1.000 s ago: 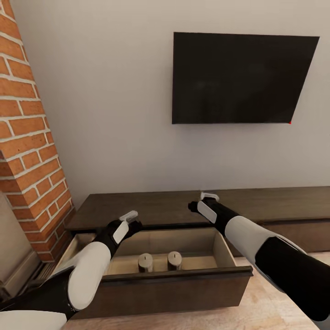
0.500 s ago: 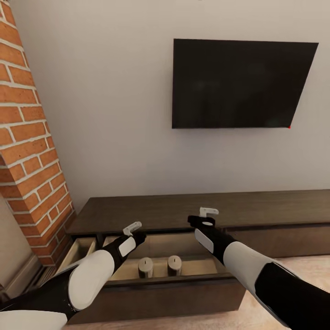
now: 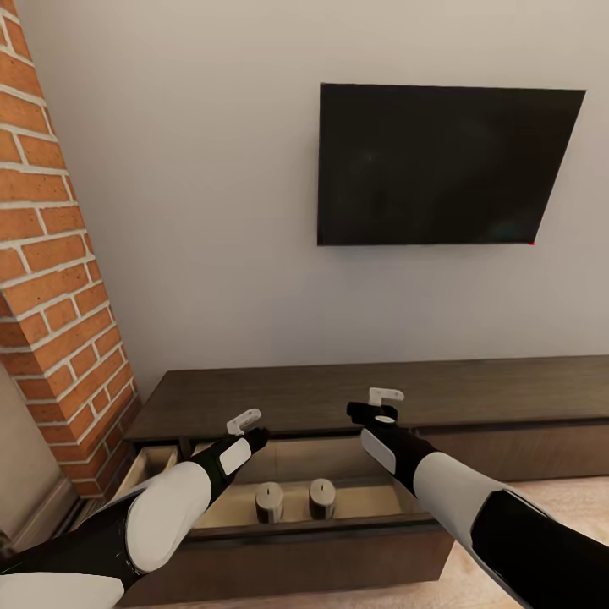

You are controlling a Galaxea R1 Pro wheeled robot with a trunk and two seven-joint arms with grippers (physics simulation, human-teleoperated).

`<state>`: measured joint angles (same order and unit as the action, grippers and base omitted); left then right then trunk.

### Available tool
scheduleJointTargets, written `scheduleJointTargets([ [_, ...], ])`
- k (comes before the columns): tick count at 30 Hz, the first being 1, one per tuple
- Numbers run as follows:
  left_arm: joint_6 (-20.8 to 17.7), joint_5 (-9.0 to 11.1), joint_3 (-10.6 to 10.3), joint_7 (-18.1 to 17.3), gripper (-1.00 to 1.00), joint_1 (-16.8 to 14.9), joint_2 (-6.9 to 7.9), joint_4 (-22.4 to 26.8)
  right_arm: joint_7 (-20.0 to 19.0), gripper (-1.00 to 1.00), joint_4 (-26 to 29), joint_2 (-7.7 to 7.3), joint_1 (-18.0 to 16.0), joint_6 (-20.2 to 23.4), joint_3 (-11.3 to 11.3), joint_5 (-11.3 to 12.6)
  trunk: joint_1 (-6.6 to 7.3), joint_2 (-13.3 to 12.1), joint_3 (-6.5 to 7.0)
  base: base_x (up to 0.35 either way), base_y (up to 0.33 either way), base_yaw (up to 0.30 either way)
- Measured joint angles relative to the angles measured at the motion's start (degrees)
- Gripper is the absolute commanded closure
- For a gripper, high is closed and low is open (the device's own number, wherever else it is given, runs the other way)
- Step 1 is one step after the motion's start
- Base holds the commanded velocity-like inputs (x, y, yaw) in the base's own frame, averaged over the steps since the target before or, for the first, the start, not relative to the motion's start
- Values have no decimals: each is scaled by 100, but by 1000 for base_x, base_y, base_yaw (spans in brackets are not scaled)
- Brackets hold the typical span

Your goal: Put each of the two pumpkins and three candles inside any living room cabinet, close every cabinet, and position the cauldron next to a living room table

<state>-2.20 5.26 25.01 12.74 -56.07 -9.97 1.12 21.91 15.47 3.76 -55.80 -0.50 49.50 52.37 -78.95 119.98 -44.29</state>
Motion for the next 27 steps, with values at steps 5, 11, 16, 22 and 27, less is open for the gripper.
scheduleJointTargets([
  [5, 4, -1, 0, -1, -100, 0, 0, 0, -107, -100, -165, 3, 6, -38, 1, -1, 110, -201, 90, 0, 0, 0],
  [11, 5, -1, 0, -7, -100, 0, 0, 0, -138, -100, -224, 8, 54, -135, 3, 0, 242, -441, 197, 0, 0, 0],
  [16, 8, -1, 0, -11, -100, 2, 0, 0, -141, -100, -233, 5, 81, -152, 4, 2, 351, -642, 287, 0, 0, 0],
  [22, 24, -11, -4, -30, -100, 96, 0, 0, -141, -100, -238, 11, 141, -168, 4, 0, 483, -882, 395, 0, 0, 0],
  [27, 28, -34, -24, -48, -100, 159, 0, 6, -139, -100, -238, 23, 168, -345, 12, 0, 593, -1083, 485, 0, 0, 0],
])
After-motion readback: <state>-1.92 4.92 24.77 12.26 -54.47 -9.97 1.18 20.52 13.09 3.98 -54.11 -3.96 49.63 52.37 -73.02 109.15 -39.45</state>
